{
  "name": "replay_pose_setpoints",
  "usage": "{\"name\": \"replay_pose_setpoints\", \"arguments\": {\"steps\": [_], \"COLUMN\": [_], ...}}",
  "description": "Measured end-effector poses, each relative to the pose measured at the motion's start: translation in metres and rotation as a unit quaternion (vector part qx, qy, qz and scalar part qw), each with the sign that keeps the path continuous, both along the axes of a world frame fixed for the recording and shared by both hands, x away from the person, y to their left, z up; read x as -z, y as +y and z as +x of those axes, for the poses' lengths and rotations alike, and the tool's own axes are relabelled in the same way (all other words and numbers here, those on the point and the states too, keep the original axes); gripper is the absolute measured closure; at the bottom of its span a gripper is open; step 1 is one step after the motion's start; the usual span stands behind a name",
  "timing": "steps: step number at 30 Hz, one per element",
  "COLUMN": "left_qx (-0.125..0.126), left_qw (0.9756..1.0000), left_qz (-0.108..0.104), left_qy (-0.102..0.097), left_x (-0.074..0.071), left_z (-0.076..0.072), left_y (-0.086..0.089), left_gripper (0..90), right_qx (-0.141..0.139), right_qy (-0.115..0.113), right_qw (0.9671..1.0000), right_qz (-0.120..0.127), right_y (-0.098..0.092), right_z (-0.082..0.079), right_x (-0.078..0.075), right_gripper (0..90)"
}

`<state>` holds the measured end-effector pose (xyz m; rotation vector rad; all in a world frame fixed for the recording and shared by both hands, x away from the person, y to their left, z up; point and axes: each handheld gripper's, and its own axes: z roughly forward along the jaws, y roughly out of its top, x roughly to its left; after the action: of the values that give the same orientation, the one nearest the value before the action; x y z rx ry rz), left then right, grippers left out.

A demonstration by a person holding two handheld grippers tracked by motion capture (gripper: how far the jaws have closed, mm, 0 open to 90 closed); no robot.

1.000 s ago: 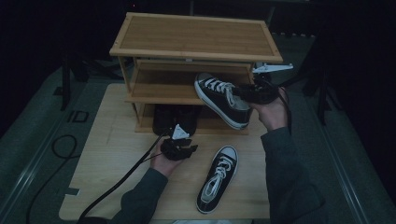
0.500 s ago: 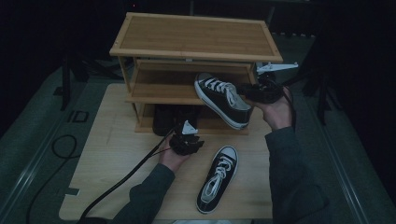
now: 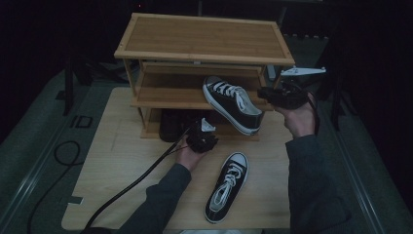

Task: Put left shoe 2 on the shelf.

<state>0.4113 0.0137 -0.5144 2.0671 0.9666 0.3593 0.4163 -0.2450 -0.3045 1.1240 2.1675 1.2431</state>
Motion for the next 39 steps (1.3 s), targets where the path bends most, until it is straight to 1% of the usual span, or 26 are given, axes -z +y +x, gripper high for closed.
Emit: {"name": "replay_pose_setpoints", "arguments": {"steps": [2,4,6,8,12,15,17,18,21,25,27,29,30,31,32,33,35,37,39], "left_qx": [-0.018,-0.037,-0.044,-0.046,-0.048,-0.042,-0.041,-0.046,-0.056,-0.063,-0.062,-0.063,-0.061,-0.061,-0.070,-0.071,-0.074,-0.073,-0.068], "left_qw": [0.9998,0.9992,0.9989,0.9989,0.9986,0.9983,0.9983,0.9982,0.9977,0.9970,0.9966,0.9963,0.9961,0.9961,0.9958,0.9957,0.9956,0.9956,0.9953], "left_qz": [-0.004,-0.018,-0.014,-0.008,0.007,0.034,0.033,0.029,0.033,0.044,0.052,0.055,0.060,0.060,0.054,0.054,0.052,0.055,0.063], "left_qy": [0.000,-0.002,-0.001,-0.001,-0.018,-0.021,-0.022,-0.023,-0.019,-0.011,-0.019,-0.021,-0.022,-0.022,-0.025,-0.025,-0.025,-0.024,-0.026], "left_x": [0.005,0.009,0.013,0.016,0.019,0.021,0.022,0.023,0.027,0.034,0.035,0.035,0.035,0.035,0.036,0.035,0.036,0.035,0.034], "left_z": [0.006,0.009,0.013,0.016,0.016,0.019,0.021,0.021,0.025,0.030,0.030,0.030,0.030,0.030,0.031,0.031,0.032,0.033,0.034], "left_y": [-0.002,-0.004,-0.003,-0.002,-0.005,-0.010,-0.014,-0.015,-0.016,-0.015,-0.016,-0.016,-0.016,-0.016,-0.018,-0.018,-0.020,-0.022,-0.028], "left_gripper": [86.3,89.5,89.7,89.8,89.8,89.8,89.7,89.7,89.8,89.8,89.9,89.9,89.9,89.9,89.9,89.9,89.9,89.9,89.9], "right_qx": [0.002,0.005,0.011,0.014,0.019,0.022,0.022,0.023,0.026,0.025,0.025,0.024,0.024,0.024,0.023,0.021,0.017,0.014,0.010], "right_qy": [0.002,0.004,0.004,0.007,0.013,0.016,0.017,0.018,0.021,0.026,0.027,0.031,0.032,0.032,0.033,0.034,0.035,0.035,0.035], "right_qw": [1.0000,1.0000,0.9999,0.9998,0.9997,0.9995,0.9995,0.9995,0.9993,0.9990,0.9987,0.9986,0.9985,0.9985,0.9985,0.9985,0.9985,0.9985,0.9985], "right_qz": [-0.001,-0.006,-0.010,-0.010,-0.012,-0.014,-0.012,-0.012,-0.015,-0.028,-0.034,-0.036,-0.038,-0.038,-0.038,-0.038,-0.040,-0.039,-0.040], "right_y": [-0.004,-0.006,-0.009,-0.012,-0.017,-0.021,-0.023,-0.024,-0.027,-0.028,-0.029,-0.030,-0.030,-0.030,-0.031,-0.031,-0.032,-0.032,-0.033], "right_z": [-0.001,-0.001,-0.001,-0.002,-0.002,-0.003,-0.005,-0.006,-0.009,-0.011,-0.013,-0.016,-0.017,-0.017,-0.018,-0.023,-0.027,-0.032,-0.037], "right_x": [0.002,0.005,0.008,0.012,0.019,0.024,0.026,0.028,0.032,0.040,0.045,0.050,0.052,0.052,0.054,0.058,0.062,0.065,0.068], "right_gripper": [74.8,75.2,75.9,76.1,76.5,76.8,76.8,76.9,77.0,77.0,77.0,77.0,77.0,77.0,77.0,77.0,77.1,77.0,77.0]}}
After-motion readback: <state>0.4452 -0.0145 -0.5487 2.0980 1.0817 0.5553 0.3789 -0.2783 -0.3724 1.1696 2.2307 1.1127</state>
